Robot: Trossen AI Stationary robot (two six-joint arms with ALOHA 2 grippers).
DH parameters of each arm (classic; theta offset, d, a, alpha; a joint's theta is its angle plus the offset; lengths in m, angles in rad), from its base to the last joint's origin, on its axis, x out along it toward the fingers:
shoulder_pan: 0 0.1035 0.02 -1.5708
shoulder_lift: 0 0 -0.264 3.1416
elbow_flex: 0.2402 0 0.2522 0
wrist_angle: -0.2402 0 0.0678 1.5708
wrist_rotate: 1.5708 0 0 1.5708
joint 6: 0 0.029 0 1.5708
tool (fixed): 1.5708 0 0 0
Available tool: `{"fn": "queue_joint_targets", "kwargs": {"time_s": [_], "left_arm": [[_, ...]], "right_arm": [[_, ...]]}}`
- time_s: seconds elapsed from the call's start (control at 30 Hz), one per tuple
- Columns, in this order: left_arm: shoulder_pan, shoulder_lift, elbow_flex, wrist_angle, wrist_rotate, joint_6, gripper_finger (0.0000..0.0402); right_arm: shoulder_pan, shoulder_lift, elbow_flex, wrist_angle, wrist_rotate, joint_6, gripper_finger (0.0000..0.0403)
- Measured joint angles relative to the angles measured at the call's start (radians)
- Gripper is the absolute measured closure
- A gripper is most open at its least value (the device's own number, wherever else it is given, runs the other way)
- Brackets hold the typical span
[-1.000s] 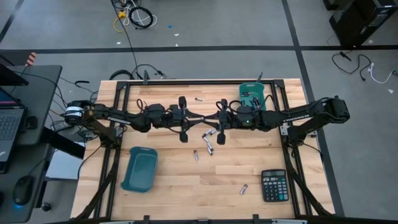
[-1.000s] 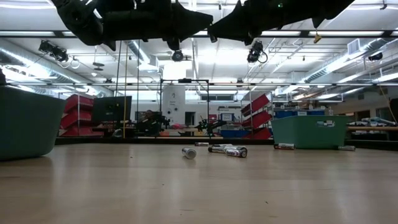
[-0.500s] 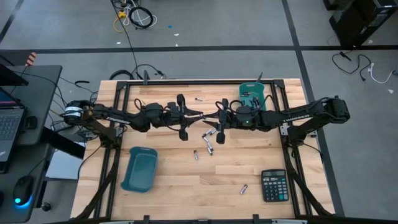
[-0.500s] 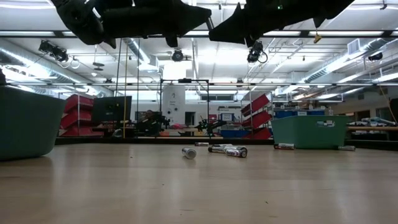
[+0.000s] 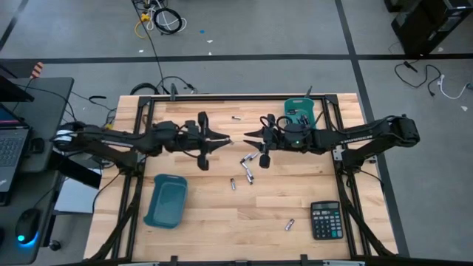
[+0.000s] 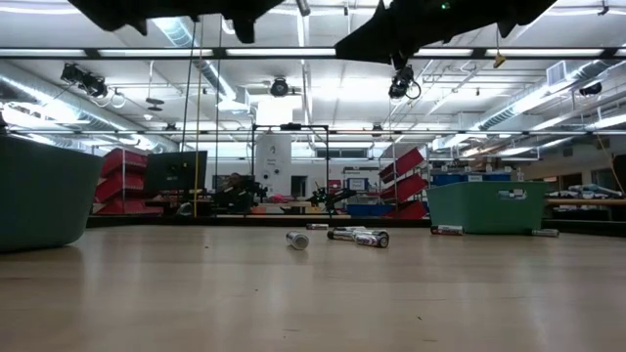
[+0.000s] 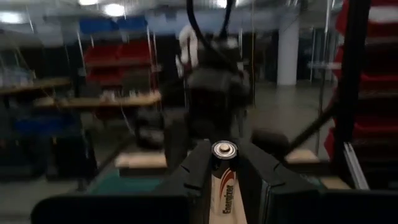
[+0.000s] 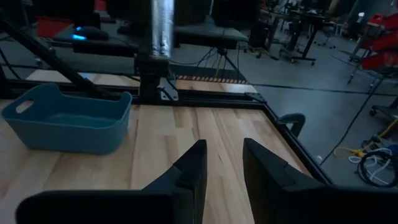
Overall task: Sort batteries
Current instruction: Put the silver battery into the blue bin
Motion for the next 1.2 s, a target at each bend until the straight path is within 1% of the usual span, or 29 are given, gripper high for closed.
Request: {"fn": "queue_joint_targets", "kwargs": {"time_s": [0.07, 0.13, 0.2, 0.3, 0.4, 0.53, 0.6, 0.63, 0.7, 0.83, 1.0, 1.07, 1.2], "left_arm": [[-0.018, -0.056, 0.000, -0.109, -0.023, -0.035, 0.0346], [-0.035, -0.120, 0.000, -0.233, -0.030, -0.114, 0.0346], [-0.047, -0.197, 0.000, -0.383, -0.013, -0.247, 0.0346], [-0.063, -0.307, 0.031, -0.545, 0.029, -0.518, 0.0346], [-0.087, -0.391, 0.058, -0.730, 0.025, -0.726, 0.0346], [-0.115, -0.442, 0.060, -1.037, -0.021, -0.974, 0.0346], [-0.134, -0.448, 0.060, -1.175, -0.007, -1.087, 0.0346], [-0.146, -0.445, 0.060, -1.220, 0.008, -1.137, 0.0346], [-0.172, -0.428, 0.060, -1.261, 0.037, -1.216, 0.0346], [-0.227, -0.392, 0.062, -1.282, 0.194, -1.317, 0.0346], [-0.323, -0.345, 0.062, -1.423, 0.213, -1.469, 0.0346], [-0.359, -0.328, 0.061, -1.455, 0.212, -1.519, 0.0346], [-0.408, -0.300, 0.062, -1.455, 0.152, -1.543, 0.0346]], "right_arm": [[-0.006, -0.001, 0.000, -0.004, 0.000, -0.001, 0.0315], [-0.013, -0.001, 0.000, -0.025, 0.000, 0.001, 0.0315], [-0.021, -0.002, 0.000, -0.047, 0.000, 0.008, 0.0314], [-0.031, -0.004, 0.000, -0.084, 0.000, 0.030, 0.0314], [-0.038, -0.003, 0.000, -0.088, -0.001, 0.034, 0.0315], [-0.039, 0.001, 0.000, -0.076, -0.005, 0.034, 0.0315], [-0.039, 0.001, 0.000, -0.060, -0.005, 0.034, 0.0314], [-0.039, 0.001, 0.000, -0.060, -0.006, 0.034, 0.0314], [-0.039, 0.001, 0.000, -0.064, -0.008, 0.034, 0.0315], [-0.039, 0.001, 0.000, -0.061, -0.008, 0.030, 0.0315], [-0.039, 0.001, 0.000, -0.054, -0.008, 0.023, 0.0314], [-0.039, 0.001, 0.000, -0.049, -0.008, 0.016, 0.0315], [-0.039, 0.001, 0.000, -0.045, -0.008, -0.001, 0.0314]]}}
